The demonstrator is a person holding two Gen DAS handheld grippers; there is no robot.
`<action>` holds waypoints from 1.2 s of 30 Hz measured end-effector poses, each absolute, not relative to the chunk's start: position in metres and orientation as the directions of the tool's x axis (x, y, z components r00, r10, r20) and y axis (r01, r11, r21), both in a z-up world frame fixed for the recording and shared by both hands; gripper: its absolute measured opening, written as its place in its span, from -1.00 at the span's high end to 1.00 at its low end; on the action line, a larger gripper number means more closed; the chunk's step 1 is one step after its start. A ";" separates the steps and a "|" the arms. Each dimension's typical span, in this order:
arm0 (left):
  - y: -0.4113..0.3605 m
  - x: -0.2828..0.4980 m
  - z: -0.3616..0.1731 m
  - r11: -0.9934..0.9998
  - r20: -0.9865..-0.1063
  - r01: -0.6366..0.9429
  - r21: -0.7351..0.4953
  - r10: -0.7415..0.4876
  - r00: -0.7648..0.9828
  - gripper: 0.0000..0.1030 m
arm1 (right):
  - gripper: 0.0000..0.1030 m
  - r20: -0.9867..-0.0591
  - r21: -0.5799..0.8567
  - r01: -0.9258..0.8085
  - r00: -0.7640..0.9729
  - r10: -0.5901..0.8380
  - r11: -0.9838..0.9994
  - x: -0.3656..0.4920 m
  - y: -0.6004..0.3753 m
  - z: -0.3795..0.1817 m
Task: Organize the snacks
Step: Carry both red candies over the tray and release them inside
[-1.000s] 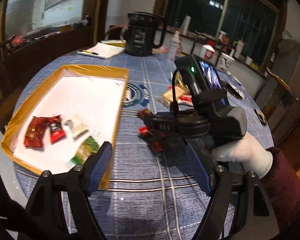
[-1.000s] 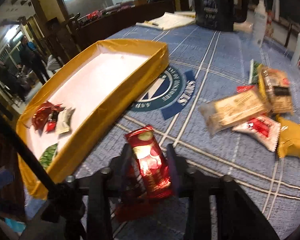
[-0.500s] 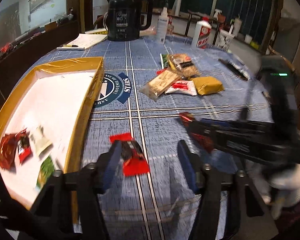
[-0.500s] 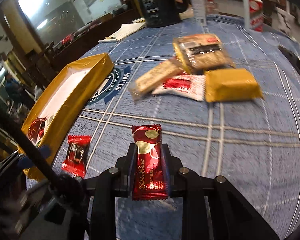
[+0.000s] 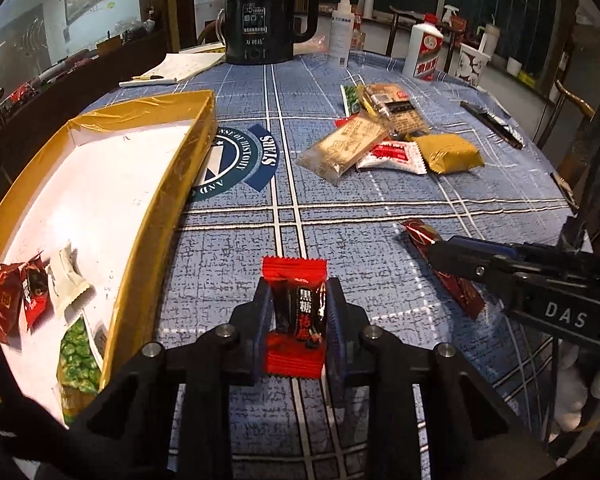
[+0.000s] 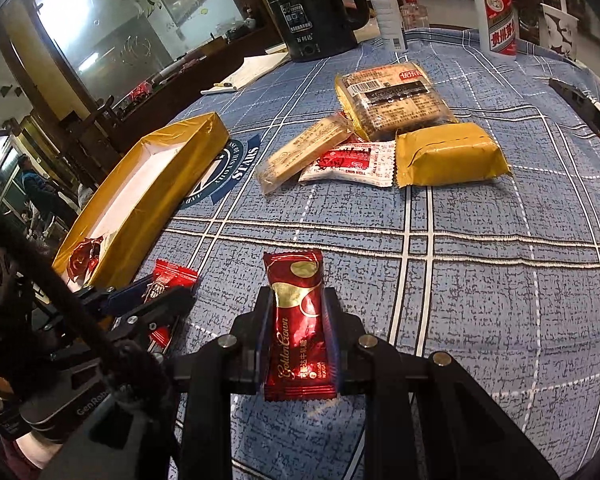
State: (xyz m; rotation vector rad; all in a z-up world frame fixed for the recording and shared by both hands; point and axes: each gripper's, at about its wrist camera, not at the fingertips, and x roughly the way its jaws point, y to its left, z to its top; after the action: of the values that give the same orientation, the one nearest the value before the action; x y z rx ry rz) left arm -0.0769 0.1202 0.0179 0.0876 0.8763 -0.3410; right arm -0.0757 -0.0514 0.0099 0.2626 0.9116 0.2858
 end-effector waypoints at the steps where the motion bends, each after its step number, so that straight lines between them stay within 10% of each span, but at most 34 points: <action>1: 0.122 -0.080 0.020 0.941 -0.760 0.329 -0.075 -0.268 0.592 0.46 | 0.55 -0.733 0.342 -0.130 0.583 0.351 0.931 -0.077 -0.052 0.010; 24: 0.237 -0.109 0.100 0.918 -0.571 0.227 -0.326 -0.382 0.726 0.46 | 0.56 -0.633 0.359 -0.242 0.647 0.426 0.902 -0.104 -0.008 0.070; 36: 0.287 -0.079 0.143 0.968 -0.527 0.140 -0.206 -0.230 0.818 0.45 | 0.56 -0.548 0.415 -0.369 0.629 0.552 0.832 -0.070 0.043 0.131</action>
State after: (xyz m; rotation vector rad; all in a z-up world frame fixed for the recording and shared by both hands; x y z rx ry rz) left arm -0.0795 0.2868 0.1431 -0.1613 0.5802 -0.1980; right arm -0.0704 0.0426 0.1309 0.2748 0.7162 0.5352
